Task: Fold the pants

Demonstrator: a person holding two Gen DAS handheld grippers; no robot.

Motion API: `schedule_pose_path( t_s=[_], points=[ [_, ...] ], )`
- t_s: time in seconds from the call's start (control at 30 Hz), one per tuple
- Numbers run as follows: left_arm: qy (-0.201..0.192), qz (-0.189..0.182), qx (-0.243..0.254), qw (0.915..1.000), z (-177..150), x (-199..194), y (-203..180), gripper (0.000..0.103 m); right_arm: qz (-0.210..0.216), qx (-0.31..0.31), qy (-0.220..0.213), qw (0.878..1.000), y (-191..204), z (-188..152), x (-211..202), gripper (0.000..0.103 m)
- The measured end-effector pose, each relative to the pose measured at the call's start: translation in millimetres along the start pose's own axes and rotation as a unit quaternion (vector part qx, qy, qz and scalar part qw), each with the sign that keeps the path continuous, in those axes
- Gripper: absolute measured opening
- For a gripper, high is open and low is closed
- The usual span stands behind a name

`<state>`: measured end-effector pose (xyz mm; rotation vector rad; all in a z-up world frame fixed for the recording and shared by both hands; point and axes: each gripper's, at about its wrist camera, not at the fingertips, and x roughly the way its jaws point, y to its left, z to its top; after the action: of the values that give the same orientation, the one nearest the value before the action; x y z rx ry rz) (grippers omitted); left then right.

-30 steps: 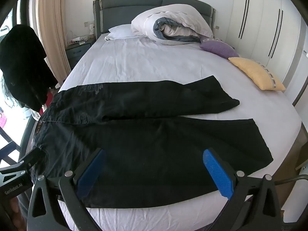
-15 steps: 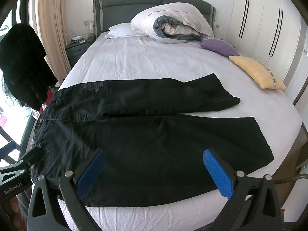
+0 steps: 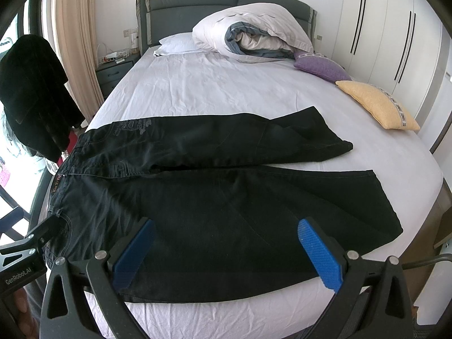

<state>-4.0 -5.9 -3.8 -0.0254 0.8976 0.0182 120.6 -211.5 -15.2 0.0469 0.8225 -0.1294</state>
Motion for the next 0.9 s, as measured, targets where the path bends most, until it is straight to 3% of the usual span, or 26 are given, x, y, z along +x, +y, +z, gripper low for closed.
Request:
schedule_pose_path(
  t_s=[0.9],
  points=[
    [0.002,0.0,0.0,1.0,-1.9,1.4,-0.6,0.103,0.001,0.0,0.002,1.0,0.2,-3.5,1.1,0.103]
  ],
)
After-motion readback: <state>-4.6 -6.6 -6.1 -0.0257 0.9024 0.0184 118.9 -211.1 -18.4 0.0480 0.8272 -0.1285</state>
